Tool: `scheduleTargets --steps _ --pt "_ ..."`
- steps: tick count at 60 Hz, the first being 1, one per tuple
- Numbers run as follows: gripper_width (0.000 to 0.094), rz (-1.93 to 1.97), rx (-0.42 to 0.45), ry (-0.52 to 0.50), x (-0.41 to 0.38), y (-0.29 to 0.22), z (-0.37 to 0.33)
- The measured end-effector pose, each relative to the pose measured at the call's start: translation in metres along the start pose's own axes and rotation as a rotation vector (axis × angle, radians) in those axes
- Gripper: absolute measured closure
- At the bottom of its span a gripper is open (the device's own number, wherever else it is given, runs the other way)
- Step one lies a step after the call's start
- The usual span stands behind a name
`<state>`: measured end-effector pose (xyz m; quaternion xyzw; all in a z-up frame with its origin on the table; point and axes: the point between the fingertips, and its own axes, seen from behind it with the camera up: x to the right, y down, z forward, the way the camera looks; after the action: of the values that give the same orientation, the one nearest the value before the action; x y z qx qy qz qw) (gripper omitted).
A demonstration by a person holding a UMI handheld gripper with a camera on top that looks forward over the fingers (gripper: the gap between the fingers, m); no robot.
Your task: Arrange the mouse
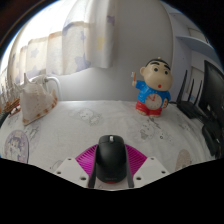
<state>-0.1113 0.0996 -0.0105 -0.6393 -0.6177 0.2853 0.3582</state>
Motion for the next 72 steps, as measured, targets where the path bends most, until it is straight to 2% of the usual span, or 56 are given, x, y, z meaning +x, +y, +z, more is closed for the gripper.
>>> scheduleTargets --steps 5,11,17,23,33,39,46,54,56,59,60,62,72 --pt "0.0515 0.013 0.008 0.023 -0.002 -0.018 -0.014" --pt "0.0518 0.046 0.037 0.001 -0.028 -0.058 -0.047" --pt "0.0519 0.047 0.078 -0.086 -0.090 -0.097 -0.090" --pt "0.0519 0.052 0.084 -0.194 -0.173 -0.107 -0.123" --pt "0.0521 -0.020 0.044 -0.318 -0.301 -0.060 -0.130" --pt "0.0522 -0.071 -0.015 -0.341 -0.342 -0.010 -0.118" --pt "0.0505 -0.120 -0.057 -0.298 -0.347 0.029 -0.108" --pt "0.0405 -0.124 -0.092 -0.280 -0.347 0.039 -0.106" --pt "0.0317 -0.133 -0.116 -0.279 -0.346 0.041 -0.108" --pt "0.0092 -0.126 -0.130 -0.297 -0.346 0.034 -0.117" --pt "0.0069 -0.121 -0.133 -0.303 -0.345 0.030 -0.122" --pt "0.0102 -0.111 -0.137 -0.306 -0.340 0.020 -0.133" --pt "0.0088 -0.090 -0.149 -0.257 -0.288 -0.039 -0.219"
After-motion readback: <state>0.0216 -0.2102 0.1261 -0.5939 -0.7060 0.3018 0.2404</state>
